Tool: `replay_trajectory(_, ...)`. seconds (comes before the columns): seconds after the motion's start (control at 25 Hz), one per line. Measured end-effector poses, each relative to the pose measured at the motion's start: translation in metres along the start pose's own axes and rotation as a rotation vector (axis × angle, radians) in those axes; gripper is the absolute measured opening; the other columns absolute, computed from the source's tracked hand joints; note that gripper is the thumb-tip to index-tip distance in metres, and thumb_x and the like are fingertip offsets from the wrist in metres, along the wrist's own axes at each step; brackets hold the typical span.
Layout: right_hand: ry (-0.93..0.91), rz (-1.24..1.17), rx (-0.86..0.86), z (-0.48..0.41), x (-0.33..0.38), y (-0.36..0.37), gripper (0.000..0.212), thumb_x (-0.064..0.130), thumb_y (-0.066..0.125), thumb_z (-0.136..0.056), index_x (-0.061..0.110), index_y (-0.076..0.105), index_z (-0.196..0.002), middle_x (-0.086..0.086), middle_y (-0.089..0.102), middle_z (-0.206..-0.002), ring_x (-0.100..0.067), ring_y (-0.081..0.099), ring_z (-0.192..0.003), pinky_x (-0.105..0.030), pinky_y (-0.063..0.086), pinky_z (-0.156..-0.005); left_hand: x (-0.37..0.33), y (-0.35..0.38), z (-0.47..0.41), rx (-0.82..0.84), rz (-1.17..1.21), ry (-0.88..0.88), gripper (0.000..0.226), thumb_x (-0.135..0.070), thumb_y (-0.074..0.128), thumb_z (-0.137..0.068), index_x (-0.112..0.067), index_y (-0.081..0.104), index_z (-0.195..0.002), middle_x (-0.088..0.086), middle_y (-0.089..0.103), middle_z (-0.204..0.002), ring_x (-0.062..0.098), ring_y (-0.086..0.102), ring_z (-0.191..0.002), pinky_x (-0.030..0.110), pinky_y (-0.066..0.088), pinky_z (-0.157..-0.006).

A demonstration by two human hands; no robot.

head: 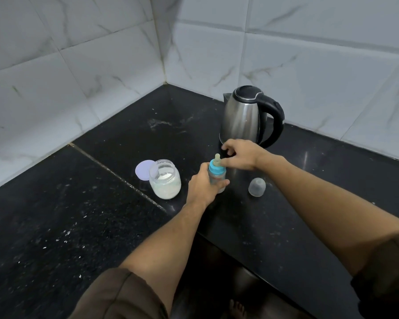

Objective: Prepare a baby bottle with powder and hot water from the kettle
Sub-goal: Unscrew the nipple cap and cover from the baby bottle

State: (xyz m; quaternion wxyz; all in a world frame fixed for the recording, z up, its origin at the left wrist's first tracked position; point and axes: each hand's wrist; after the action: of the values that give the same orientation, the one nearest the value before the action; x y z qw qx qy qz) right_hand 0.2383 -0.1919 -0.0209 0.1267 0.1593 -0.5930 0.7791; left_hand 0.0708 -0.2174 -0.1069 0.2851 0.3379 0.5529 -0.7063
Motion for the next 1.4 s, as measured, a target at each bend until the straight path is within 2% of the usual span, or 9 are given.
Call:
replay_trajectory(0.08, -0.071, 0.012, 0.025, -0.002, 0.022, -0.006, 0.066, 0.053, 0.067, -0.082, 0.02, 0.058, -0.139, 0.002, 0.066, -0.12, -0.019, 0.063, -0.107, -0.039, 0.054, -0.096, -0.003, -0.002, 0.0, 0.007, -0.026, -0.01, 0.063, -0.042, 0.085, -0.083, -0.022, 0.052, -0.133, -0.003, 0.067, -0.122, 0.018, 0.063, -0.113, 0.04, 0.052, -0.1)
replay_trajectory(0.16, -0.092, 0.201, 0.057, -0.004, 0.036, -0.003, 0.067, 0.06, 0.063, -0.076, 0.02, 0.062, -0.13, 0.004, 0.068, -0.109, -0.019, 0.064, -0.099, -0.038, 0.057, -0.087, -0.004, -0.003, 0.0, -0.001, -0.042, -0.016, 0.062, -0.045, 0.085, -0.081, -0.023, 0.054, -0.13, -0.003, 0.068, -0.117, 0.02, 0.064, -0.112, 0.04, 0.053, -0.098)
replay_trajectory(0.32, -0.042, 0.402, 0.042, -0.01, 0.044, 0.008, 0.052, 0.06, 0.071, -0.085, 0.018, 0.07, -0.115, 0.001, 0.071, -0.097, -0.018, 0.067, -0.087, -0.03, 0.054, -0.067, -0.003, -0.008, 0.001, 0.026, -0.059, -0.023, 0.055, -0.043, 0.082, -0.085, -0.021, 0.054, -0.127, -0.002, 0.068, -0.116, 0.022, 0.066, -0.11, 0.039, 0.054, -0.096)
replay_trajectory(0.56, -0.02, 0.372, 0.048, -0.012, 0.05, 0.01, 0.053, 0.051, 0.08, -0.083, 0.013, 0.069, -0.117, -0.002, 0.071, -0.1, -0.019, 0.069, -0.088, -0.035, 0.062, -0.08, -0.001, -0.009, -0.002, 0.056, -0.071, -0.003, 0.055, -0.039, 0.082, -0.086, -0.019, 0.056, -0.129, 0.0, 0.07, -0.119, 0.02, 0.066, -0.112, 0.041, 0.054, -0.1)
replay_trajectory(0.8, -0.101, 0.457, 0.046, -0.01, 0.052, 0.015, 0.043, 0.049, 0.078, -0.084, 0.012, 0.071, -0.107, -0.001, 0.07, -0.09, -0.018, 0.069, -0.081, -0.037, 0.063, -0.077, 0.008, -0.009, -0.005, 0.059, 0.0, -0.01, 0.053, -0.033, 0.086, -0.082, -0.02, 0.061, -0.127, -0.004, 0.073, -0.113, 0.014, 0.067, -0.108, 0.042, 0.053, -0.102)
replay_trajectory(1.08, -0.303, 0.635, 0.136, -0.008, 0.052, 0.005, 0.033, 0.037, 0.077, -0.087, 0.019, 0.072, -0.115, 0.001, 0.068, -0.111, -0.018, 0.066, -0.097, -0.038, 0.061, -0.086, 0.012, -0.008, -0.006, 0.052, 0.033, 0.0, 0.052, -0.029, 0.089, -0.079, -0.02, 0.064, -0.124, -0.004, 0.074, -0.112, 0.014, 0.069, -0.105, 0.041, 0.054, -0.102)
replay_trajectory(1.2, -0.422, 0.68, 0.208, -0.008, 0.049, 0.0, 0.055, 0.02, 0.08, -0.086, 0.024, 0.061, -0.138, 0.001, 0.055, -0.133, -0.02, 0.057, -0.12, -0.04, 0.054, -0.1, 0.011, -0.01, -0.009, 0.078, 0.043, -0.027, 0.057, -0.029, 0.089, -0.078, -0.02, 0.063, -0.129, -0.002, 0.073, -0.117, 0.016, 0.068, -0.11, 0.043, 0.053, -0.105)
replay_trajectory(1.28, -0.366, 0.61, 0.207, -0.008, 0.047, -0.002, 0.077, 0.018, 0.083, -0.083, 0.026, 0.046, -0.15, 0.0, 0.047, -0.142, -0.021, 0.051, -0.128, -0.041, 0.052, -0.105, 0.012, -0.01, -0.012, 0.087, 0.044, -0.03, 0.062, -0.029, 0.091, -0.077, -0.019, 0.062, -0.131, -0.002, 0.073, -0.12, 0.017, 0.068, -0.113, 0.044, 0.052, -0.106)
replay_trajectory(1.4, -0.189, 0.387, 0.142, -0.012, 0.046, -0.008, 0.073, 0.041, 0.081, -0.082, 0.021, 0.049, -0.145, 0.0, 0.058, -0.13, -0.02, 0.06, -0.114, -0.038, 0.056, -0.095, 0.015, -0.01, -0.013, 0.096, 0.051, -0.029, 0.065, -0.029, 0.092, -0.076, -0.019, 0.062, -0.133, -0.003, 0.073, -0.121, 0.016, 0.067, -0.115, 0.045, 0.052, -0.108)
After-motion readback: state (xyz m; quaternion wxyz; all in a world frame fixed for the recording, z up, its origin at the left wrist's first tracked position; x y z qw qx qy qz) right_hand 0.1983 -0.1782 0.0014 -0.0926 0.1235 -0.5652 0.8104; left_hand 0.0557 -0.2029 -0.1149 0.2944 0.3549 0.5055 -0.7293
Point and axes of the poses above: each hand's wrist, its own z-axis away from the middle knuckle, its own y-axis out of the palm, x = y × z
